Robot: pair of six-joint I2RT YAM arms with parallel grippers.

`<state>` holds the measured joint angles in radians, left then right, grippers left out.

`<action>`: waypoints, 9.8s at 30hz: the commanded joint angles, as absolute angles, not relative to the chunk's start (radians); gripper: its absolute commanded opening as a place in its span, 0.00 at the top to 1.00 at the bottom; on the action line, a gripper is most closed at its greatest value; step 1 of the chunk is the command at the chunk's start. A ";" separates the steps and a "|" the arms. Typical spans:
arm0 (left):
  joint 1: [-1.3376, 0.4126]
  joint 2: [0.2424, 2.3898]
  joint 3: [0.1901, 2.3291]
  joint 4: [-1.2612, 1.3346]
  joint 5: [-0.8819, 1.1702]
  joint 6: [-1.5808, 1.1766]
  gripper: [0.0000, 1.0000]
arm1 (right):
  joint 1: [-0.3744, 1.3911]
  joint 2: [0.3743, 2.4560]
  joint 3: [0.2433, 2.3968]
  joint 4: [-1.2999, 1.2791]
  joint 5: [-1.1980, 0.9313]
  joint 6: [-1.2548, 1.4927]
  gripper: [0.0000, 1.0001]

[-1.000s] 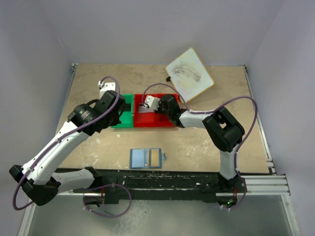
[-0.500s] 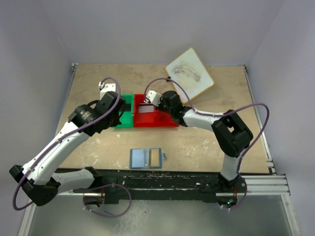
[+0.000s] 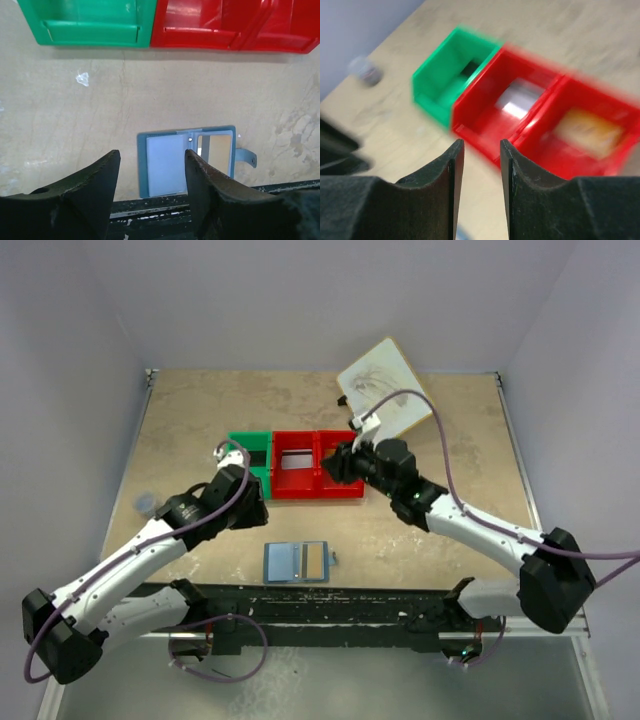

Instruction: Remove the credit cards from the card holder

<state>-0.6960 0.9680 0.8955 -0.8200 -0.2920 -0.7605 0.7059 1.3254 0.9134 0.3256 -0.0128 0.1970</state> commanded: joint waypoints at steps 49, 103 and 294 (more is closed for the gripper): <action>-0.883 1.243 0.496 -0.204 -0.104 -0.927 0.49 | 1.032 1.540 0.594 0.176 0.037 1.130 0.59; -0.959 1.425 0.651 -0.169 -0.191 -0.809 0.78 | 0.897 1.489 0.344 0.649 -0.053 1.386 0.64; -1.065 1.132 0.761 -0.558 -0.751 -1.051 0.36 | 0.685 1.273 0.876 0.236 0.011 -0.268 1.00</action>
